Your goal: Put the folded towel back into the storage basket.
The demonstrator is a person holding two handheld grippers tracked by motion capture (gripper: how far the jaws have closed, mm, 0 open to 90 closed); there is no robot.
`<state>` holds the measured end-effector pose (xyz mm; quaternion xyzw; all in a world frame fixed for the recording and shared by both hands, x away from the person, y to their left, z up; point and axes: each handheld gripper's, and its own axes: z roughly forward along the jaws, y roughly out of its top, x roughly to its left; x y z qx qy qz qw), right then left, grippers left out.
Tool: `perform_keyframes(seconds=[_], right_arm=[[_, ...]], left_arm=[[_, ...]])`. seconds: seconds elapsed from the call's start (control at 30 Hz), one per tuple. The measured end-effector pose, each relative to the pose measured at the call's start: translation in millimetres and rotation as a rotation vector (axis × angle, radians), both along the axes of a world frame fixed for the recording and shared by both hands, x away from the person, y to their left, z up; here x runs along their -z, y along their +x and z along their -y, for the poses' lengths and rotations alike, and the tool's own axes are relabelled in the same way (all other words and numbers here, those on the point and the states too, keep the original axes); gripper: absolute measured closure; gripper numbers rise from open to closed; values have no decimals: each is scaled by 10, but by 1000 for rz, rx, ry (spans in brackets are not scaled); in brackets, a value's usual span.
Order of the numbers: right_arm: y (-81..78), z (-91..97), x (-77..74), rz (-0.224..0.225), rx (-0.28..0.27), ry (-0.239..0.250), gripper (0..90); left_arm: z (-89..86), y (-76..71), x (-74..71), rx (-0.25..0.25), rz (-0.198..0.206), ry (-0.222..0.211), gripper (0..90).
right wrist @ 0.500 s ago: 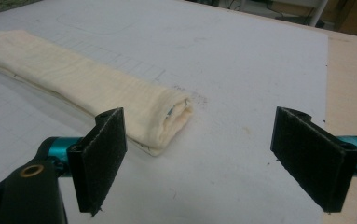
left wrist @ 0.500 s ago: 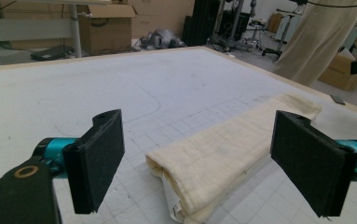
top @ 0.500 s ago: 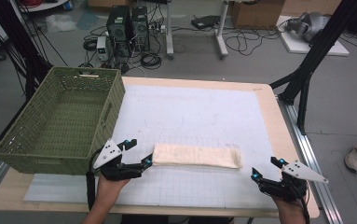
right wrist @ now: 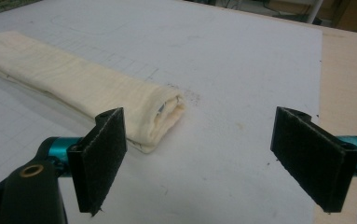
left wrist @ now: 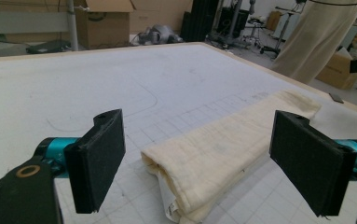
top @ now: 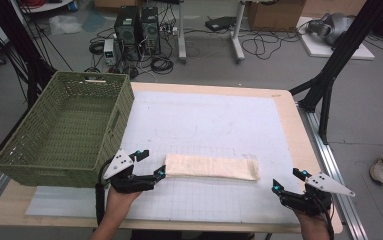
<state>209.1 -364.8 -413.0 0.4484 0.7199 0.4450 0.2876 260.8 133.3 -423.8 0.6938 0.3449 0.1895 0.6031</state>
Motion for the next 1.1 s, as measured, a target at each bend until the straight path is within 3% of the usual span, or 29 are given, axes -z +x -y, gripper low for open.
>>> perform_keyframes(seconds=[0.37, 0.87, 0.97, 1.0, 1.1], right_arm=[[-20, -82, -23, -2, -12, -26, 172], [1, -39, -12, 5, 1, -30, 172], [1, -38, 0, 0, 2, -31, 172], [5, -41, 1, -7, 4, -29, 172], [16, -45, -1, 0, 2, -30, 172]], left_arm=[[16, 16, -4, -2, -43, 38, 176], [107, 113, 65, -10, -111, 47, 174], [151, 217, 103, -7, -168, 71, 176], [151, 217, 103, -7, -168, 71, 177], [185, 295, 140, 19, -247, 102, 217]])
